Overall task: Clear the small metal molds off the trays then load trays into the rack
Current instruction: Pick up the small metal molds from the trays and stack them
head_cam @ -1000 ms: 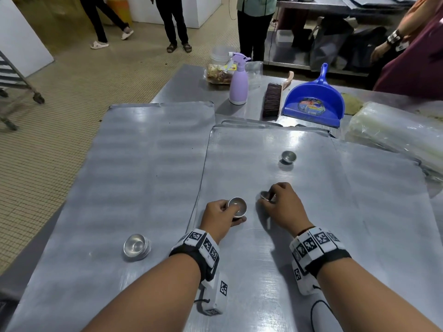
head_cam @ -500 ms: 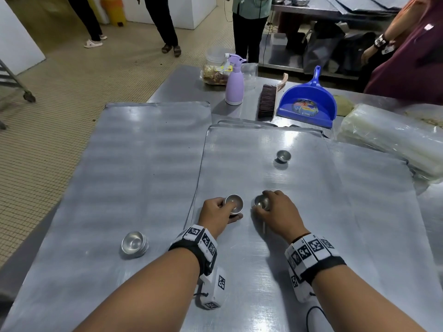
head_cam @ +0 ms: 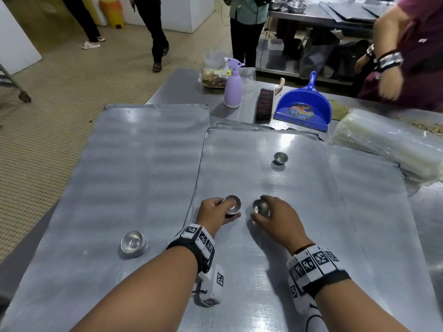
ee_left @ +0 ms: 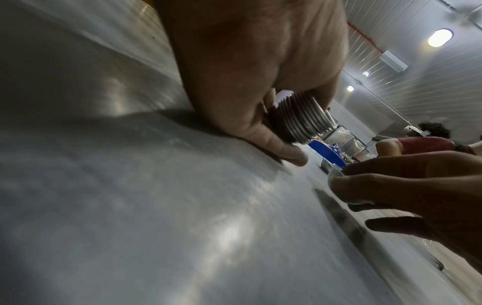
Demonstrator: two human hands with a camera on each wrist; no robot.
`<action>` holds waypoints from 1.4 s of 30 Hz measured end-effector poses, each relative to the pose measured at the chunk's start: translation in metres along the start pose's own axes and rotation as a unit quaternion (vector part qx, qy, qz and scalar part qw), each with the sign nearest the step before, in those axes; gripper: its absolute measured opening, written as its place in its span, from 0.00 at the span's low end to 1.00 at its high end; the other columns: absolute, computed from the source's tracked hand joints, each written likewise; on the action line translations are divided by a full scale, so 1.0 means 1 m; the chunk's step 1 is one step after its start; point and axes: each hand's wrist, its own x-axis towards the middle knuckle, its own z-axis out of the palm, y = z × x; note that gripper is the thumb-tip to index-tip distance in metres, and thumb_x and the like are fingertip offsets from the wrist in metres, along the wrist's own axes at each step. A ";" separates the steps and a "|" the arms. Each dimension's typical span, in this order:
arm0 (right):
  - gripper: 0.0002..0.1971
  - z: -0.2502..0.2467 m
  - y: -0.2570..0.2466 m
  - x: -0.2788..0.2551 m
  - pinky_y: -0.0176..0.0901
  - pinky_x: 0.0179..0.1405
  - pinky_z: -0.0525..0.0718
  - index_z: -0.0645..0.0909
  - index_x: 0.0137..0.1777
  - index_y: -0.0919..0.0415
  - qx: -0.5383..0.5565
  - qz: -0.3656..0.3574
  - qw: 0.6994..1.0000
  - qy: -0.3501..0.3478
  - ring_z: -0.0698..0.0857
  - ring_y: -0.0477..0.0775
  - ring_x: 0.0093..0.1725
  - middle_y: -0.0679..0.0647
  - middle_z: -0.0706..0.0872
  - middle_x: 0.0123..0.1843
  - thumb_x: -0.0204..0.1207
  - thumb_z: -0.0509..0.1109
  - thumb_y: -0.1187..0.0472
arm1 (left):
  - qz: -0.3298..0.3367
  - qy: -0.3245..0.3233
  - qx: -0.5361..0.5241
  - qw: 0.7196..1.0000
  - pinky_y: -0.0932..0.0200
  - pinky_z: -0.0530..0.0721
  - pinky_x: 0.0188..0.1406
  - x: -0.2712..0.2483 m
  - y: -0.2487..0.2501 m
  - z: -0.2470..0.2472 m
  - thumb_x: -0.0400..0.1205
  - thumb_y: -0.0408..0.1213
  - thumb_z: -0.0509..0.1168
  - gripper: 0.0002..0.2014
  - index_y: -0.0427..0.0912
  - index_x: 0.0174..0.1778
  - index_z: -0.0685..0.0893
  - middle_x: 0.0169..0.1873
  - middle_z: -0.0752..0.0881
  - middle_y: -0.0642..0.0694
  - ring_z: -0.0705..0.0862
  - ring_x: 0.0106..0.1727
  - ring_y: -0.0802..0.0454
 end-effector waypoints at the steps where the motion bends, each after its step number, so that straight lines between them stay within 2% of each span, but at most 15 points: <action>1: 0.24 0.000 -0.003 -0.001 0.48 0.56 0.80 0.80 0.69 0.53 0.016 -0.006 1.000 0.008 0.83 0.55 0.60 0.51 0.86 0.61 0.75 0.75 0.45 | -0.003 0.000 -0.010 1.000 0.40 0.90 0.56 -0.001 0.001 0.000 0.78 0.30 0.73 0.08 0.29 0.35 0.87 0.32 0.87 0.36 0.93 0.43 0.31; 5: 0.28 0.001 -0.018 -0.008 0.42 0.58 0.79 0.79 0.72 0.52 0.069 -0.049 0.995 0.052 0.83 0.50 0.62 0.47 0.86 0.64 0.74 0.77 0.44 | -0.005 0.010 -0.043 0.999 0.39 0.91 0.52 -0.005 0.005 0.002 0.79 0.31 0.70 0.07 0.28 0.40 0.88 0.35 0.88 0.32 0.92 0.41 0.31; 8: 0.30 0.003 -0.030 -0.011 0.37 0.58 0.77 0.78 0.74 0.51 0.086 -0.069 0.992 0.058 0.83 0.47 0.63 0.45 0.85 0.66 0.74 0.77 0.43 | -0.020 0.022 -0.075 0.997 0.38 0.92 0.43 -0.004 0.006 0.002 0.78 0.40 0.70 0.14 0.29 0.44 0.89 0.40 0.89 0.29 0.90 0.44 0.34; 11: 0.31 0.010 -0.039 -0.011 0.39 0.59 0.79 0.77 0.75 0.49 0.074 -0.080 0.993 0.043 0.83 0.47 0.63 0.44 0.86 0.66 0.74 0.76 0.40 | -0.030 0.036 -0.065 0.997 0.48 0.88 0.35 -0.001 0.004 0.000 0.75 0.51 0.68 0.21 0.32 0.42 0.89 0.40 0.88 0.31 0.88 0.43 0.36; 14: 0.31 0.018 -0.045 -0.007 0.44 0.58 0.82 0.76 0.76 0.48 0.055 -0.078 0.995 0.021 0.85 0.50 0.62 0.46 0.87 0.66 0.74 0.75 0.42 | -0.039 0.022 -0.043 0.998 0.53 0.79 0.35 0.002 0.002 0.000 0.65 0.62 0.67 0.30 0.33 0.41 0.87 0.38 0.82 0.32 0.81 0.39 0.38; 17: 0.30 0.022 -0.048 -0.003 0.44 0.55 0.82 0.75 0.76 0.48 0.054 -0.069 0.996 0.016 0.85 0.51 0.59 0.48 0.88 0.64 0.75 0.75 0.43 | -0.032 0.010 -0.032 0.999 0.50 0.78 0.38 0.001 0.004 0.000 0.63 0.64 0.66 0.32 0.35 0.42 0.86 0.38 0.81 0.33 0.80 0.38 0.41; 19: 0.31 0.023 -0.048 -0.001 0.44 0.56 0.82 0.75 0.77 0.49 0.054 -0.069 0.996 0.018 0.85 0.51 0.59 0.48 0.88 0.64 0.75 0.75 0.42 | -0.033 0.012 -0.040 0.999 0.48 0.79 0.42 0.001 0.003 0.000 0.63 0.63 0.68 0.31 0.34 0.41 0.86 0.38 0.83 0.33 0.82 0.39 0.40; 21: 0.37 0.023 -0.046 0.000 0.44 0.60 0.82 0.74 0.79 0.49 0.060 -0.068 0.996 0.001 0.84 0.51 0.64 0.48 0.87 0.67 0.72 0.75 0.35 | -0.034 0.019 -0.046 0.998 0.49 0.81 0.41 0.001 0.004 -0.001 0.63 0.61 0.70 0.28 0.35 0.38 0.88 0.37 0.86 0.32 0.85 0.36 0.40; 23: 0.48 0.020 -0.042 0.001 0.45 0.65 0.81 0.71 0.81 0.49 0.083 -0.063 0.994 -0.023 0.83 0.50 0.68 0.47 0.84 0.71 0.64 0.70 0.24 | -0.030 0.020 -0.050 0.998 0.47 0.85 0.42 0.001 0.004 0.000 0.68 0.57 0.73 0.25 0.34 0.41 0.91 0.40 0.90 0.28 0.89 0.39 0.36; 24: 0.48 0.019 -0.039 0.002 0.44 0.65 0.81 0.70 0.82 0.49 0.097 -0.059 0.993 -0.028 0.82 0.48 0.69 0.45 0.83 0.73 0.65 0.69 0.23 | -0.027 0.016 -0.061 0.998 0.45 0.87 0.44 0.001 0.004 0.000 0.72 0.53 0.74 0.22 0.33 0.44 0.92 0.42 0.90 0.27 0.90 0.42 0.34; 26: 0.37 0.014 -0.029 0.008 0.41 0.62 0.80 0.71 0.81 0.48 0.116 -0.047 0.992 -0.023 0.83 0.43 0.66 0.42 0.81 0.75 0.74 0.71 0.35 | -0.024 0.008 -0.083 0.996 0.46 0.91 0.47 0.000 0.004 0.000 0.79 0.42 0.74 0.15 0.31 0.49 0.91 0.43 0.91 0.29 0.91 0.45 0.35; 29: 0.25 0.003 -0.009 0.026 0.43 0.59 0.81 0.77 0.76 0.49 0.116 -0.006 0.993 0.016 0.84 0.45 0.59 0.45 0.84 0.71 0.79 0.69 0.48 | -0.024 -0.004 -0.057 0.998 0.48 0.92 0.50 -0.001 0.002 0.001 0.80 0.34 0.74 0.11 0.27 0.47 0.88 0.40 0.89 0.31 0.92 0.45 0.33; 32: 0.21 -0.012 0.011 0.054 0.49 0.60 0.80 0.79 0.72 0.52 0.066 0.046 0.995 0.063 0.85 0.55 0.61 0.54 0.85 0.68 0.81 0.67 0.47 | -0.021 0.003 -0.021 1.000 0.50 0.92 0.51 0.001 0.000 0.001 0.81 0.29 0.70 0.07 0.26 0.46 0.87 0.42 0.89 0.30 0.93 0.45 0.35; 36: 0.22 -0.032 0.033 0.100 0.56 0.64 0.79 0.78 0.72 0.54 -0.017 0.094 0.994 0.056 0.81 0.65 0.66 0.61 0.79 0.71 0.81 0.66 0.47 | -0.014 0.010 -0.005 1.000 0.50 0.92 0.51 0.004 -0.002 0.001 0.81 0.29 0.68 0.06 0.27 0.48 0.87 0.42 0.90 0.32 0.94 0.44 0.36; 42: 0.21 -0.040 0.053 0.158 0.59 0.66 0.81 0.77 0.71 0.51 -0.062 0.098 0.993 0.024 0.80 0.68 0.67 0.61 0.75 0.72 0.79 0.66 0.47 | -0.014 0.010 -0.004 1.000 0.49 0.92 0.50 0.007 -0.005 0.001 0.82 0.28 0.67 0.08 0.25 0.50 0.86 0.43 0.89 0.31 0.94 0.44 0.36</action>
